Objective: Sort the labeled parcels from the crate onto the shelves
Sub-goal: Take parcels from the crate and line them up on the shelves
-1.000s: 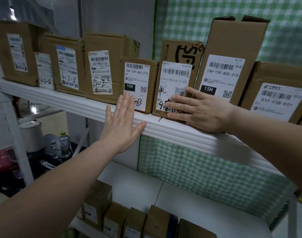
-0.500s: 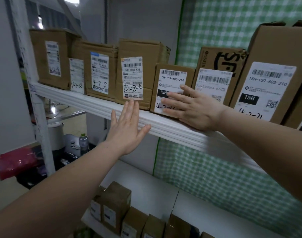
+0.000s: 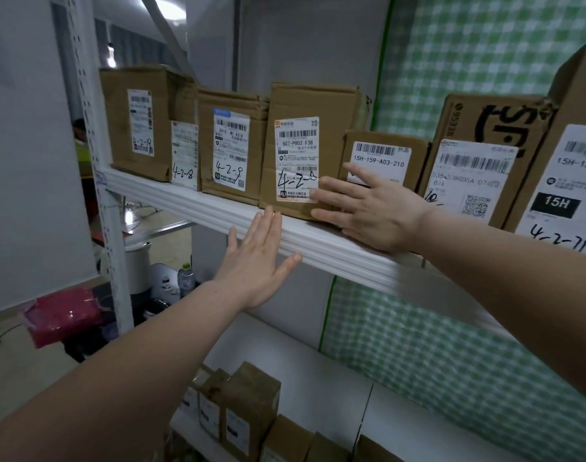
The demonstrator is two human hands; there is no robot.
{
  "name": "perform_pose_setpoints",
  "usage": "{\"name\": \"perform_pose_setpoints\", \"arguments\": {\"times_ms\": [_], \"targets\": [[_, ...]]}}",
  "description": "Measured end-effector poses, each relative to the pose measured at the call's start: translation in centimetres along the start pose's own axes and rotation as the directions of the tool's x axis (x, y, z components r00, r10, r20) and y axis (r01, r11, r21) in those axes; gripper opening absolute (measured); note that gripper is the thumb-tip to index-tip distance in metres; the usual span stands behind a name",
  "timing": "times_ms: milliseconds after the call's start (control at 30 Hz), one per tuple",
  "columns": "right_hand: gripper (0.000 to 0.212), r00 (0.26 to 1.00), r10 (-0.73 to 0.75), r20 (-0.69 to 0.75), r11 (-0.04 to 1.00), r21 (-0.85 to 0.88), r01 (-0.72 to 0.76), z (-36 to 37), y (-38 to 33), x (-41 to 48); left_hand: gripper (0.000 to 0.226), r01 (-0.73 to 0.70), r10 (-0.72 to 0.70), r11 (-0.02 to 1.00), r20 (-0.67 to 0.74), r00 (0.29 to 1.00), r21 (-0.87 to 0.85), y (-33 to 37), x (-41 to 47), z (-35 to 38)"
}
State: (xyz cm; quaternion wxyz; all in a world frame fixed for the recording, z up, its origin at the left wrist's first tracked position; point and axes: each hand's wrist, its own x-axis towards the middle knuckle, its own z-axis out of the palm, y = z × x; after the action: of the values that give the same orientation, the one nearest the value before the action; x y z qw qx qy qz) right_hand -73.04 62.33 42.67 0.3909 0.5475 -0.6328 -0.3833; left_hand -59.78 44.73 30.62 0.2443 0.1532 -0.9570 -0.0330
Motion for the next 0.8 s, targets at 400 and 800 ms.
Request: {"name": "perform_pose_setpoints", "arguments": {"times_ms": [400,800], "targets": [[0.055,0.998,-0.035,-0.054,0.999,0.019,0.036,1.0,-0.5,7.4,0.081,0.121,-0.121,0.993,-0.038,0.992,0.005,-4.1,1.3,-1.2],[0.055,0.986,-0.095,-0.14,0.995,0.007,0.097,0.2,-1.7,16.1,0.089,0.274,-0.271,0.962,-0.104,0.957,0.009,-9.5,2.6,-0.4]]}}
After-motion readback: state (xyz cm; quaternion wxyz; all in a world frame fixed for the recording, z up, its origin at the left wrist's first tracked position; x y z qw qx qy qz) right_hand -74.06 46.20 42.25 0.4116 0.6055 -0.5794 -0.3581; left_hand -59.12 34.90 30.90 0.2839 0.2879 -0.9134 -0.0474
